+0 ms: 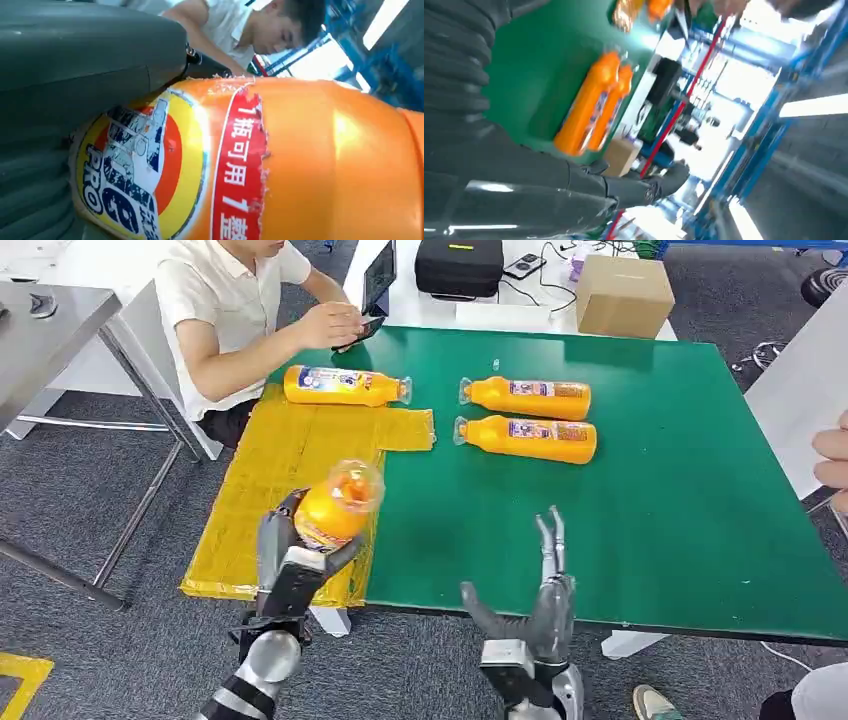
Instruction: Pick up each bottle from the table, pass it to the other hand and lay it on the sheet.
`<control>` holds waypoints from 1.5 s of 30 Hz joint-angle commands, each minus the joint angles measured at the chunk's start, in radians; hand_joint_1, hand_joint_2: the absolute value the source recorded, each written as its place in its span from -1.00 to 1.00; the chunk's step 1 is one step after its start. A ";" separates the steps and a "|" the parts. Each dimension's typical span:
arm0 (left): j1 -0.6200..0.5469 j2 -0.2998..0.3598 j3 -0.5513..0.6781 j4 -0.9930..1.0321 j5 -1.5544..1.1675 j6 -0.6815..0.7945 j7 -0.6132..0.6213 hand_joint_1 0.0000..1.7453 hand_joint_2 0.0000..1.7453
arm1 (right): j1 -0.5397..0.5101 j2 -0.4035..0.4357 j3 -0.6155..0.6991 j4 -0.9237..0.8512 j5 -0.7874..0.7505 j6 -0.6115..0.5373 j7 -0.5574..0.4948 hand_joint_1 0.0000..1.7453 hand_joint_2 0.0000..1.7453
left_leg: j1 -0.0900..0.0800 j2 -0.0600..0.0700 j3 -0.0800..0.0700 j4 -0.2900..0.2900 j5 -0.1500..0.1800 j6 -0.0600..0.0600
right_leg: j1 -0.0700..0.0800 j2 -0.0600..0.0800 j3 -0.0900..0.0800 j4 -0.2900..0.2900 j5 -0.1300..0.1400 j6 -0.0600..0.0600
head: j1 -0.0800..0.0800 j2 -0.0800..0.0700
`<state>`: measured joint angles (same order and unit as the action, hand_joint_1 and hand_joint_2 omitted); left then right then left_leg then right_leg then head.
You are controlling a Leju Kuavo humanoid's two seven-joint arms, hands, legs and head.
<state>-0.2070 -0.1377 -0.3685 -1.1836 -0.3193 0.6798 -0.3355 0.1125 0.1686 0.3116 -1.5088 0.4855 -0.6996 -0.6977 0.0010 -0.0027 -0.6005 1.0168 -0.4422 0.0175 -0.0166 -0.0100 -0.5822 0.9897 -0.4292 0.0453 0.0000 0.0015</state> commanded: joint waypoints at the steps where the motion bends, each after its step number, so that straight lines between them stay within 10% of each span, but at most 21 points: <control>1: -0.228 0.064 -0.075 0.423 -0.252 -0.140 0.175 1.00 1.00 | -0.055 -0.028 0.012 0.035 -0.078 0.001 0.000 -1.00 1.00 | 0.000 0.001 0.002 -0.001 0.000 -0.001 | 0.000 0.001 0.002 -0.001 0.001 -0.001 | 0.000 0.000; 8: -0.385 0.043 -0.126 0.659 -0.455 -0.326 0.302 1.00 1.00 | -0.086 -0.039 0.079 0.094 -0.149 0.001 0.000 -1.00 1.00 | 0.002 0.001 0.004 -0.001 0.001 -0.001 | 0.002 0.002 0.004 -0.002 0.001 -0.002 | 0.000 0.000; 9: -0.402 0.038 -0.133 0.688 -0.486 -0.320 0.319 -0.24 1.00 | -0.086 -0.041 0.081 0.098 -0.148 0.001 0.000 -1.00 1.00 | 0.001 0.001 0.005 -0.001 0.001 -0.001 | 0.001 0.002 0.004 -0.001 0.001 -0.002 | 0.000 0.000; 13: -0.425 0.033 -0.131 0.729 -0.513 -0.331 0.339 -0.98 1.00 | -0.090 -0.047 0.086 0.104 -0.162 0.001 0.000 -1.00 1.00 | 0.001 0.002 0.005 -0.001 0.001 -0.001 | 0.001 0.002 0.004 -0.001 0.001 -0.002 | 0.000 0.000; 45: -0.410 -0.014 -0.040 0.646 -0.410 -0.496 0.193 -1.00 1.00 | -0.111 -0.060 0.098 0.142 -0.193 0.001 0.000 -1.00 1.00 | 0.001 0.001 0.009 -0.002 0.001 -0.001 | 0.001 0.001 0.010 -0.002 0.001 -0.002 | 0.000 0.000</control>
<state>-0.6472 -0.1183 -0.4498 -0.4822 -0.7778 0.1805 -0.0893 0.0272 0.1305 0.4002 -1.4134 0.2819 -0.7008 -0.6985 0.0012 -0.0032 -0.5929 1.0165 -0.4408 0.0174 -0.0164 -0.0106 -0.5741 0.9902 -0.4287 0.0452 -0.0004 0.0015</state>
